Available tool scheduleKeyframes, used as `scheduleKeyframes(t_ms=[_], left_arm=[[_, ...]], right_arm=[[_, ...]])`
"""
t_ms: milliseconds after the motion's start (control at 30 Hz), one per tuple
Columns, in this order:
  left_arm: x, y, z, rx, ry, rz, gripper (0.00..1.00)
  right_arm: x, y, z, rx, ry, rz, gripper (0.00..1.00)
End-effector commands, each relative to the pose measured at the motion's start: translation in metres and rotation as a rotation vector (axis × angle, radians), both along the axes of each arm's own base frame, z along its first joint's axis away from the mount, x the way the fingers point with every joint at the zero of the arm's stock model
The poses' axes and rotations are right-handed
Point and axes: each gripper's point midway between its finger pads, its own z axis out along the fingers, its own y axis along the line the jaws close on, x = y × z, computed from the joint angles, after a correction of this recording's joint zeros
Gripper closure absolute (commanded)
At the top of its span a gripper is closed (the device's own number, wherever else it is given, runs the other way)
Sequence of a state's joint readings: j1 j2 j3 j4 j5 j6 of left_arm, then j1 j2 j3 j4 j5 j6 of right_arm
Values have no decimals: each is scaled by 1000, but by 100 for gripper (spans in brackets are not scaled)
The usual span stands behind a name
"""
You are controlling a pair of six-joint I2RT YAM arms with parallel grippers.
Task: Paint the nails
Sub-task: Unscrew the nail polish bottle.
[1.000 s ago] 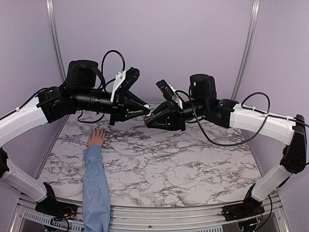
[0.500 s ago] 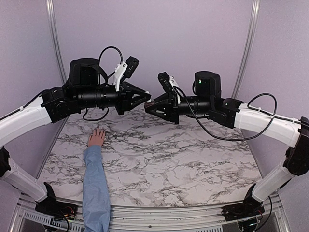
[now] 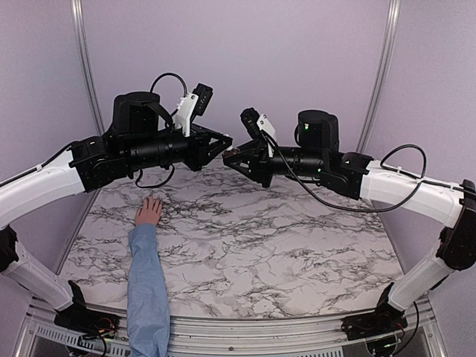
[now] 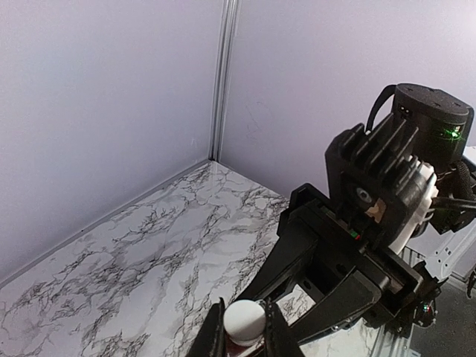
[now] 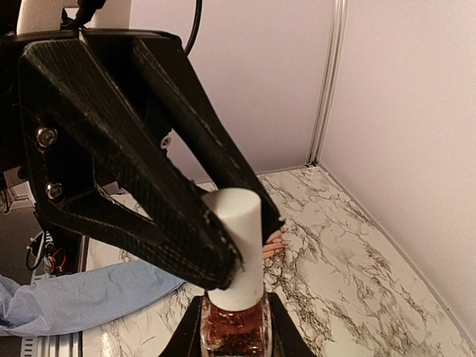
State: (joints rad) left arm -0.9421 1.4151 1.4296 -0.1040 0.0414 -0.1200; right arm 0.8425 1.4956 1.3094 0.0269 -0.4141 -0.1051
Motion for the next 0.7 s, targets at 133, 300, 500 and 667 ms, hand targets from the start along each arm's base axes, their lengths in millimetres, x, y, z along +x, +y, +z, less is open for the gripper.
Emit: scheduleKeyframes(t_ms=[133,300,500,667], left_arm=[[3,4,15,-13,-66,68,100],[10,8,16,-18,-61,115,100],[11,4,15,-45,-29,118,100],[8,0,13,-49,-24,88,100]], right_arm=[[22,-12,22,27,-62,-140,100],[26,-18,23,16,-88,-184,100],[27,-20,27,28,-95,-205,100],[26,-20,27,33,-94,-197,100]])
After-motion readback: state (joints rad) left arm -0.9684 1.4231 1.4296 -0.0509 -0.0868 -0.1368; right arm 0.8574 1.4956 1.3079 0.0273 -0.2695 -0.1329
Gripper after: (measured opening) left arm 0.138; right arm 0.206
